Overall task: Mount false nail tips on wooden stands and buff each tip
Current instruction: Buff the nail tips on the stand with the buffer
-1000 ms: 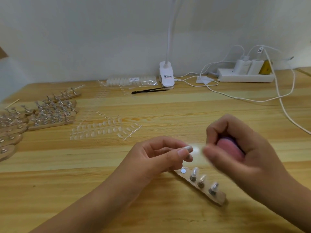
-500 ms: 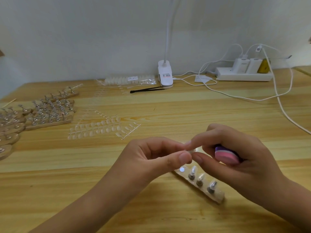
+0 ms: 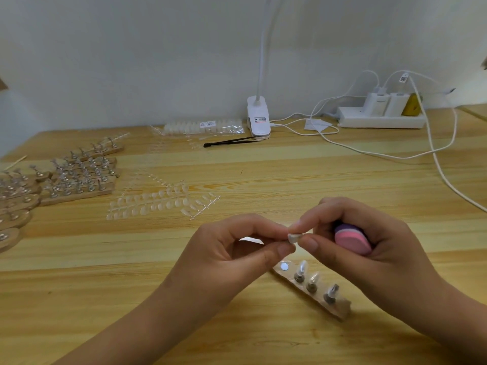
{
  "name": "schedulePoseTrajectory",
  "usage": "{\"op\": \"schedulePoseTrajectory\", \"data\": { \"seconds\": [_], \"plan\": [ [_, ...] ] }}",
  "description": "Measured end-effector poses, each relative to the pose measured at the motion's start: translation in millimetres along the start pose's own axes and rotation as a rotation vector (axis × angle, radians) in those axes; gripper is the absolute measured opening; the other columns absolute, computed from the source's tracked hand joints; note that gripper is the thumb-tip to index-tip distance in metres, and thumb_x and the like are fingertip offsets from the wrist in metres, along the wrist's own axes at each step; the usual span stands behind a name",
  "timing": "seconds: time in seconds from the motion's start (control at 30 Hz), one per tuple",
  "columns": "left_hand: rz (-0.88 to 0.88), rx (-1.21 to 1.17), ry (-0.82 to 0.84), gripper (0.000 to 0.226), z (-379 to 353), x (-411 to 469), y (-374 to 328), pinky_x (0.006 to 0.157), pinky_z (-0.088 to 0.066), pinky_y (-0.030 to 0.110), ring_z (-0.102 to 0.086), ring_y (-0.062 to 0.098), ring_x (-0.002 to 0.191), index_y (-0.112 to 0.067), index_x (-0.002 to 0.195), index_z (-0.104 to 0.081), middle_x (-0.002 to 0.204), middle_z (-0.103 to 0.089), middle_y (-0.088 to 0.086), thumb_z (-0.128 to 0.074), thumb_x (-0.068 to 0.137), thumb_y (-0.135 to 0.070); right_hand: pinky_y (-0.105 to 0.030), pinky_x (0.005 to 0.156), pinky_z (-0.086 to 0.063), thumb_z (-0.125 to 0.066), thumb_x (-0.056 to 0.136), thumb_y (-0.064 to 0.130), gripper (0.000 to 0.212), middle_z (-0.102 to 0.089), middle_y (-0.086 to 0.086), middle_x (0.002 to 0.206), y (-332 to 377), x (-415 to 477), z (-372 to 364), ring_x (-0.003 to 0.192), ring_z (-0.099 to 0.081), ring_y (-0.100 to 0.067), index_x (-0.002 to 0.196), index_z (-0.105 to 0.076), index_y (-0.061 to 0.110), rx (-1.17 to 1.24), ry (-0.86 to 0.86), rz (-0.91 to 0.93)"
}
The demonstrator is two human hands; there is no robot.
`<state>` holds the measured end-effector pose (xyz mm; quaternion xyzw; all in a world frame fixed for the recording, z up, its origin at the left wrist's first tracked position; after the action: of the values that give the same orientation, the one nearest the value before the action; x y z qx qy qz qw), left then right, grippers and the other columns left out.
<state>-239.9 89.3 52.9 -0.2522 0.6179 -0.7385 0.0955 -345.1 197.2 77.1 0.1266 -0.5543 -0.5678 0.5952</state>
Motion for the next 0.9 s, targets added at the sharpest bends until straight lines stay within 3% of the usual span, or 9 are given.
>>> {"op": "schedulePoseTrajectory", "data": {
  "seconds": [0.1, 0.23, 0.4, 0.5, 0.63, 0.9],
  "plan": [
    [-0.020, 0.031, -0.027, 0.014, 3, 0, -1, 0.069, -0.057, 0.025, -0.071, 0.014, 0.077, -0.032, 0.087, -0.077, 0.085, -0.075, -0.006, -0.073, 0.074, -0.033, -0.019, 0.057, -0.048, -0.070, 0.079, 0.041, 0.010, -0.058, -0.009, 0.070, -6, -1, 1, 0.061, -0.055, -0.013, 0.088, -0.073, 0.038, 0.086, -0.044, -0.069],
    [-0.046, 0.066, -0.022, 0.014, 4, 0, -2, 0.072, -0.054, 0.017, -0.072, 0.012, 0.085, -0.033, 0.089, -0.077, 0.090, -0.075, -0.009, -0.071, 0.077, -0.029, -0.017, 0.059, -0.047, -0.073, 0.072, 0.056, 0.025, -0.051, -0.001, 0.066, -11, 0, 6, 0.060, -0.049, -0.004, 0.087, -0.074, 0.037, 0.202, -0.118, -0.127],
    [-0.043, 0.060, -0.027, 0.014, 4, 0, -1, 0.072, -0.053, 0.017, -0.072, 0.014, 0.085, -0.032, 0.089, -0.077, 0.090, -0.075, -0.008, -0.072, 0.076, -0.030, -0.012, 0.058, -0.046, -0.071, 0.075, 0.039, 0.012, -0.049, -0.001, 0.063, -7, 1, 8, 0.058, -0.049, -0.001, 0.086, -0.073, 0.037, 0.115, -0.120, -0.088],
    [-0.040, 0.059, -0.039, 0.013, 5, -1, 0, 0.071, -0.053, 0.017, -0.072, 0.016, 0.084, -0.032, 0.088, -0.077, 0.089, -0.075, -0.005, -0.073, 0.075, -0.032, -0.013, 0.057, -0.046, -0.070, 0.078, 0.038, 0.011, -0.049, 0.002, 0.061, -6, 0, 1, 0.057, -0.048, -0.002, 0.089, -0.073, 0.035, 0.087, -0.058, -0.066],
    [-0.049, 0.067, -0.030, 0.011, 4, -1, -2, 0.071, -0.053, 0.017, -0.072, 0.016, 0.085, -0.031, 0.087, -0.077, 0.089, -0.074, -0.004, -0.073, 0.077, -0.030, -0.016, 0.058, -0.048, -0.070, 0.079, 0.036, 0.011, -0.056, -0.006, 0.066, -7, 1, -2, 0.057, -0.052, -0.009, 0.089, -0.072, 0.033, 0.053, -0.017, -0.070],
    [0.064, 0.072, 0.048, 0.020, 0, -4, 2, 0.077, -0.054, 0.018, -0.071, 0.013, 0.091, -0.030, 0.092, -0.075, 0.095, -0.074, -0.006, -0.068, 0.078, -0.042, -0.011, 0.058, -0.043, -0.068, 0.082, 0.036, 0.009, -0.055, 0.010, 0.064, -5, 2, -4, 0.057, -0.052, -0.005, 0.089, -0.070, 0.031, -0.073, 0.004, -0.026]
  ]
}}
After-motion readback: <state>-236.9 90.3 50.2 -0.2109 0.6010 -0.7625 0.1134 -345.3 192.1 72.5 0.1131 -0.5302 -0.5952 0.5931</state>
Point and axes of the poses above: each hand's wrist, its own x-axis towards the middle knuckle, its own z-axis out of the back of the hand, y = z × x, the point moved 7 cm from there along x, towards the middle knuckle
